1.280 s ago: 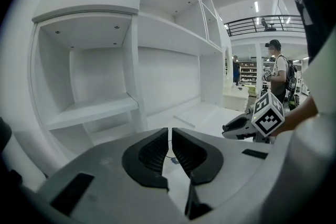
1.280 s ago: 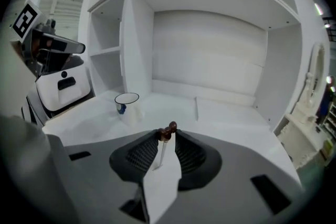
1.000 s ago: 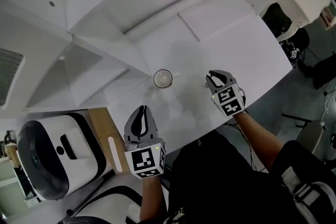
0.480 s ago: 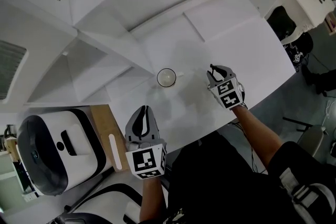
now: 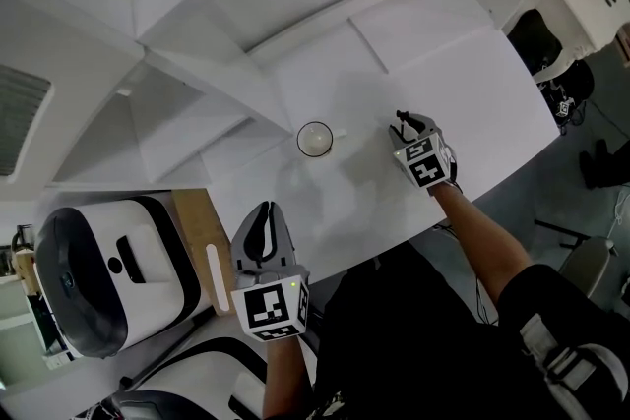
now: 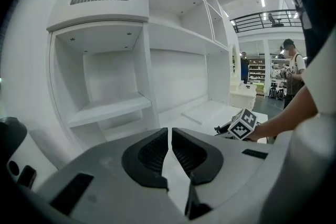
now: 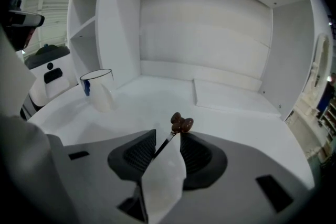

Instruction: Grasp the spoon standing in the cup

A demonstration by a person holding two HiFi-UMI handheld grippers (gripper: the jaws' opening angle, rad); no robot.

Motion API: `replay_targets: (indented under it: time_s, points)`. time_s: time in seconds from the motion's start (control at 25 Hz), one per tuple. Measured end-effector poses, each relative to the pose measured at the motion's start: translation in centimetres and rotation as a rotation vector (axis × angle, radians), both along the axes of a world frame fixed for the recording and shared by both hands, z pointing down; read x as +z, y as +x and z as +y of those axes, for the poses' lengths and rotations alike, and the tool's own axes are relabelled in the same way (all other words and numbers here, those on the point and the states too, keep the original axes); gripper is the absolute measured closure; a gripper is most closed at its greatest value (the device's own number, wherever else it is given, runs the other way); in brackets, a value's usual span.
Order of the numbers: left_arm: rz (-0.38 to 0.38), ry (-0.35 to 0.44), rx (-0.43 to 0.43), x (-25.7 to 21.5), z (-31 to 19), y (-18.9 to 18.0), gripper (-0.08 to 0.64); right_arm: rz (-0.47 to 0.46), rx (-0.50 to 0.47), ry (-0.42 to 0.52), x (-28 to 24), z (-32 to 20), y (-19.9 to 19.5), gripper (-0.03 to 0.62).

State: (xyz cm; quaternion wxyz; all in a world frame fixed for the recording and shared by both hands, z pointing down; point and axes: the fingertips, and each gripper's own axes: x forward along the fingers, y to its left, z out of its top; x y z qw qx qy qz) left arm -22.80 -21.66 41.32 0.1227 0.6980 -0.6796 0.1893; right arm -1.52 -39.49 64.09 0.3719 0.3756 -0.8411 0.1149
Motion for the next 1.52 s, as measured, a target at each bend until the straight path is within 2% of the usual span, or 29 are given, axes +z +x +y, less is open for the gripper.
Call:
replay_targets:
  time_s: [0.28,0.6,0.68,0.92,1.0,1.12,1.28,1.36,1.52]
  points:
    - [-0.001,-0.006,-0.044,0.0,1.1,-0.4,0.551,0.068,-0.003,-0.063,2.5,0.3,0.6,0.402]
    - [-0.009,0.005,-0.062,-0.2,0.8,0.9,0.551,0.063,-0.012,0.005,1.6,-0.1,1.5,0.363]
    - [-0.011,0.007,-0.068,-0.2,0.7,1.4,0.551,0.124,-0.059,0.063,1.3,-0.5,1.8,0.328]
    - [-0.011,-0.016,-0.092,0.4,1.8,2.3,0.551,0.281,-0.245,0.197,1.1,0.0,1.1,0.313]
    - [-0.010,-0.015,-0.099,0.4,2.0,2.3,0.551,0.281,-0.269,0.187,1.1,0.5,0.9,0.313]
    - [-0.004,-0.006,-0.104,0.2,2.4,2.3,0.551,0.253,-0.272,0.116,1.3,1.5,0.9,0.313]
    - [0.016,0.010,-0.081,0.4,2.7,2.7,0.551,0.358,-0.343,0.045,1.8,2.8,1.5,0.314]
    - [0.025,0.021,-0.069,0.5,3.0,3.0,0.551,0.395,-0.326,0.034,1.8,2.9,2.0,0.313]
    - [0.038,0.047,-0.052,0.0,4.5,2.6,0.551,0.384,-0.260,0.064,0.6,3.5,2.5,0.314]
